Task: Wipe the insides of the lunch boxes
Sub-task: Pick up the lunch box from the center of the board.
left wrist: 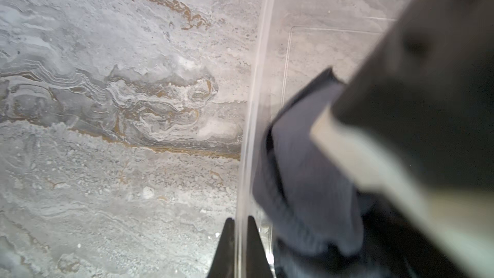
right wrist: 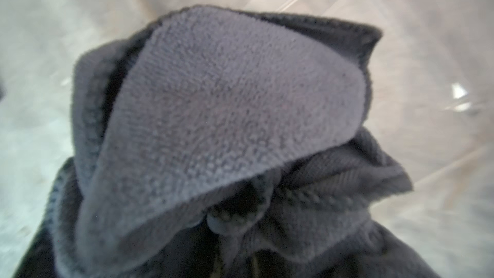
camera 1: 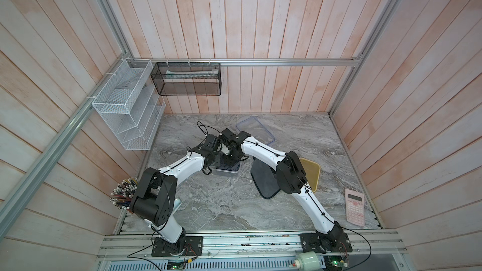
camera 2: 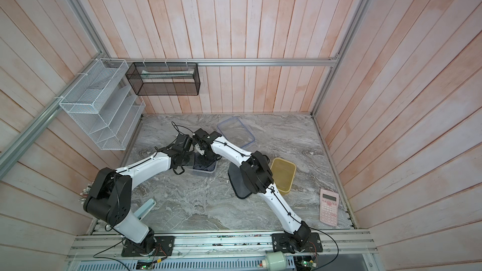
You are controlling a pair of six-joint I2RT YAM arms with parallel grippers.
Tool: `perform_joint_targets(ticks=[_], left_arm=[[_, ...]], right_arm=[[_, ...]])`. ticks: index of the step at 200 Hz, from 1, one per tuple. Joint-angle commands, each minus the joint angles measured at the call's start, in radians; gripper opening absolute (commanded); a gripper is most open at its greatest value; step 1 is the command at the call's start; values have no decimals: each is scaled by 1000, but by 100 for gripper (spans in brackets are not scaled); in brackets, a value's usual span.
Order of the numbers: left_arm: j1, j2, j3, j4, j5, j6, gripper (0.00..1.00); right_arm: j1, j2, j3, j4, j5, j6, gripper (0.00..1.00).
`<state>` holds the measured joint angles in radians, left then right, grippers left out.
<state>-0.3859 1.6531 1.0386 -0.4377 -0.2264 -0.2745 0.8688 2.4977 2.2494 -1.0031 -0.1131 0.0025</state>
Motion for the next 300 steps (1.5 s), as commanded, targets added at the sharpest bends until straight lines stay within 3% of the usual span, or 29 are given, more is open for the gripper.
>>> perform_joint_targets(ticks=[1,38,91,127,169,210,244,266,300], left_arm=[[35,-34,-7,121,-156,16,2],[36,-59,-50,143,-95,85,2],[2,-78,-74,96,-47,141,2],[-55,-33,-51,21,-68,153,2],[-57,-55,-95,13,-35,138,2],[-38,-82,-86,-32,-77,87,2],[28,-100,-80,-36,-84,12,2],[62,-128,-96,-16,-75,-3,2],[83,-151,-114,7,-73,-11,2]], right_arm=[[15,0,-69,-174,-101,-27,0],[-26,1,-31,-157,13,-9,0],[-106,98,207,-85,254,5,0],[-124,127,218,30,363,-6,0],[-151,123,211,97,438,-70,0],[-121,118,193,30,322,-65,0],[-20,47,-36,8,272,-82,0],[32,-39,-190,77,174,-56,0],[63,-104,-257,96,-5,-7,0]])
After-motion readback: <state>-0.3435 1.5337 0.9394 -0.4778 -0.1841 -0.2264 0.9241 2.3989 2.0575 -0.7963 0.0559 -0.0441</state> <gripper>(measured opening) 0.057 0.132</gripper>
